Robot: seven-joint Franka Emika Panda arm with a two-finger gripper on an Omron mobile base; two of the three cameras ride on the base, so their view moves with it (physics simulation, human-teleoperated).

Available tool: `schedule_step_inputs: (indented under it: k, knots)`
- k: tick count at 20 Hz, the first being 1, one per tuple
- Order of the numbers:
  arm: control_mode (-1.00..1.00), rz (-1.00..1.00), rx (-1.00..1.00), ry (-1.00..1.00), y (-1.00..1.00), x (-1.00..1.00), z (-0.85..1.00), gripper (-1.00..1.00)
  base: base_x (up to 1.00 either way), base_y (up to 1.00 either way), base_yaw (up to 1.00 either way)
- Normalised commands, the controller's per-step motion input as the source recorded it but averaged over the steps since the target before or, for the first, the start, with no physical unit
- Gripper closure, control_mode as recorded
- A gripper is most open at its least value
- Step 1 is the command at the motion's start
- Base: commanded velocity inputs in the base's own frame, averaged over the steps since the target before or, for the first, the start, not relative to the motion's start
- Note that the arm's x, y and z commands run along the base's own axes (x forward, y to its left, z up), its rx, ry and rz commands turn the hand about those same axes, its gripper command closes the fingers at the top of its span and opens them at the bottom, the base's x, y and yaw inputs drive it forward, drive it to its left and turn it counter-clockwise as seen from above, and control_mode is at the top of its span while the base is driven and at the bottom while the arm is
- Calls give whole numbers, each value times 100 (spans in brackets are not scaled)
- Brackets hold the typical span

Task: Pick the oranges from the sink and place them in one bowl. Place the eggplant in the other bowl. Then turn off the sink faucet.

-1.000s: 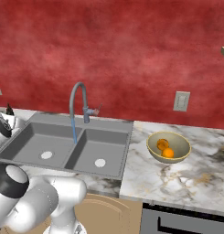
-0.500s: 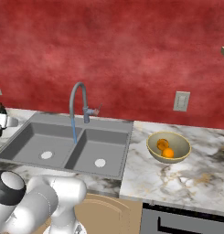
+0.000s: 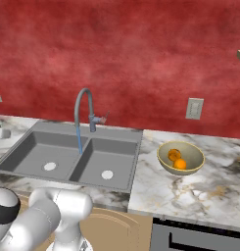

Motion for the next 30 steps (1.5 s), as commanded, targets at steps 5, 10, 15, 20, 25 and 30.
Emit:
schedule_step_inputs:
  k: [5, 10, 15, 20, 25, 30]
  knots:
    - [-100, -9, 0, -2, 30, -24, 18, 100, 0, 0, 0]
    - [-100, -4, 0, 0, 37, -10, 15, 100, 0, 0, 0]
    - [-100, 0, 0, 0, 31, -1, 10, 100, 0, 0, 0]
    - [-100, 0, 0, 5, 26, 0, 0, 100, 0, 0, 0]
    - [-100, 0, 0, 8, 34, 0, 0, 100, 0, 0, 0]
    - [-100, 0, 0, 2, 38, 0, 0, 100, 0, 0, 0]
